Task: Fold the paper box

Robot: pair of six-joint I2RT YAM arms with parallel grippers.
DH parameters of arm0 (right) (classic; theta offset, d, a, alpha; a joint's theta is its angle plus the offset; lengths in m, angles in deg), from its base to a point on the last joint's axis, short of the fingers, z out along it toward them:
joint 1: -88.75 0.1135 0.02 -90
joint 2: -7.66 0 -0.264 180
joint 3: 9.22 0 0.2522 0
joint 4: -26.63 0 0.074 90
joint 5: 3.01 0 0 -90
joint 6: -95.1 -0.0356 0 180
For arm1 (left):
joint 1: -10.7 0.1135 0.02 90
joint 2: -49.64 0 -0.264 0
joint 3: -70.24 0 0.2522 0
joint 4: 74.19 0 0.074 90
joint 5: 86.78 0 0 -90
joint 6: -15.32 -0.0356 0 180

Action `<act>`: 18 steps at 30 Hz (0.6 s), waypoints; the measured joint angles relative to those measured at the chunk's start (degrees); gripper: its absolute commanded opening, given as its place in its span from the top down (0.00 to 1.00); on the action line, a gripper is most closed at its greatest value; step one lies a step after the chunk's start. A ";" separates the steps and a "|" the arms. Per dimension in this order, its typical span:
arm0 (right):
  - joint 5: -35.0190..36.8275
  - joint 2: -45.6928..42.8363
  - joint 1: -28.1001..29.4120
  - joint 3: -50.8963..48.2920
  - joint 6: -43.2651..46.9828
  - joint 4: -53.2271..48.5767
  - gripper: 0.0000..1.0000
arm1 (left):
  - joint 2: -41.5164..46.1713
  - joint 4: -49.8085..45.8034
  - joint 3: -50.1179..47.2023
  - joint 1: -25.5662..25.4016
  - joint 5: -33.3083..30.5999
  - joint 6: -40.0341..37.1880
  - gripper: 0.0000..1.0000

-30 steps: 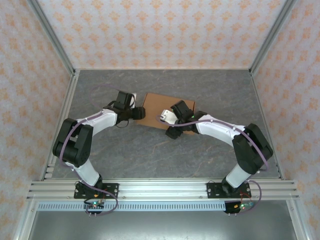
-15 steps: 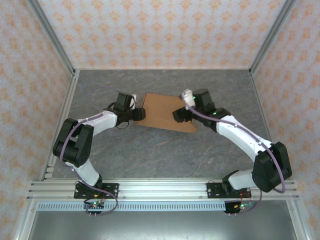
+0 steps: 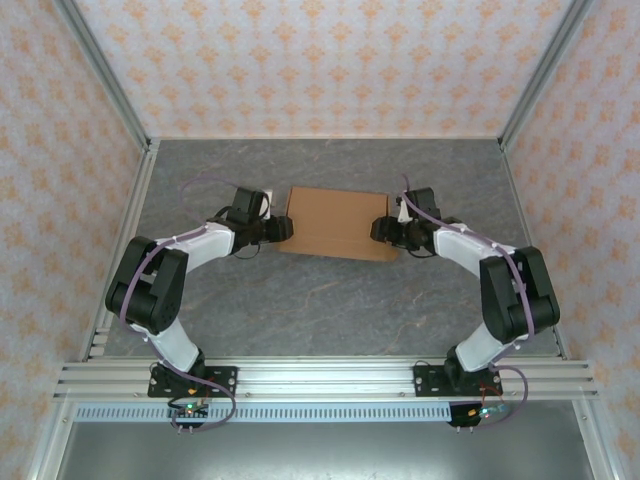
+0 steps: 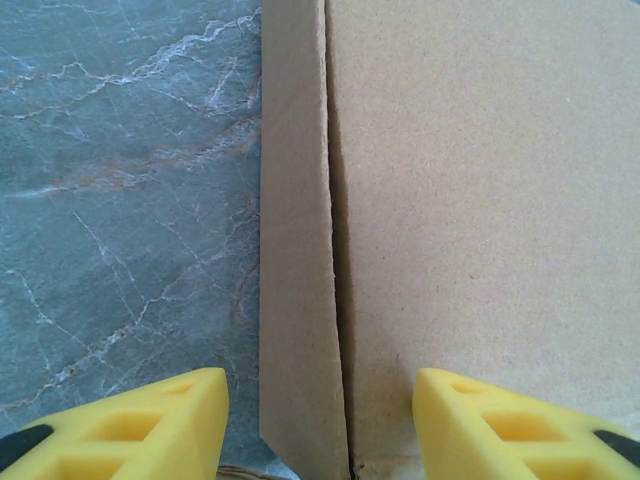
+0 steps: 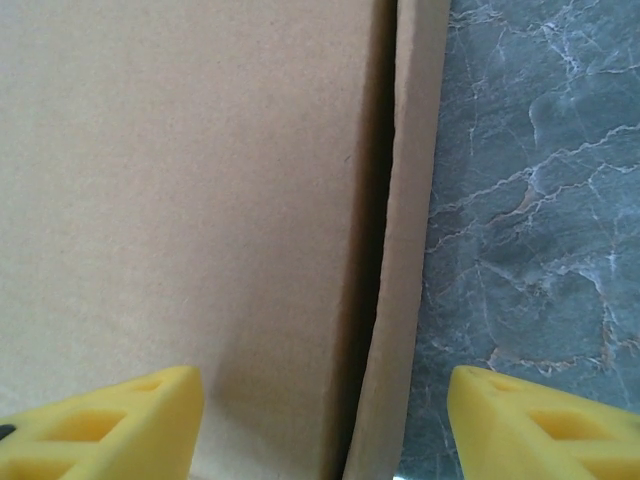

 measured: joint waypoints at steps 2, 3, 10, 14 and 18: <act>-0.02 0.55 0.00 0.00 0.00 0.72 0.40 | -0.07 0.42 -0.26 0.00 0.39 0.13 0.48; -0.15 0.85 -0.02 0.00 0.02 1.11 0.41 | -0.07 0.66 -0.46 0.00 0.55 0.15 0.48; -1.31 2.54 -0.13 -0.11 0.20 3.98 0.47 | -0.68 3.69 -1.84 0.00 1.44 1.57 0.48; -1.03 2.51 -0.42 -0.09 0.57 3.89 0.34 | -0.68 3.96 -1.92 0.00 1.40 1.95 0.46; 0.22 1.44 -0.44 -0.09 1.18 2.19 0.29 | -0.09 3.98 -2.40 0.00 0.20 2.08 0.41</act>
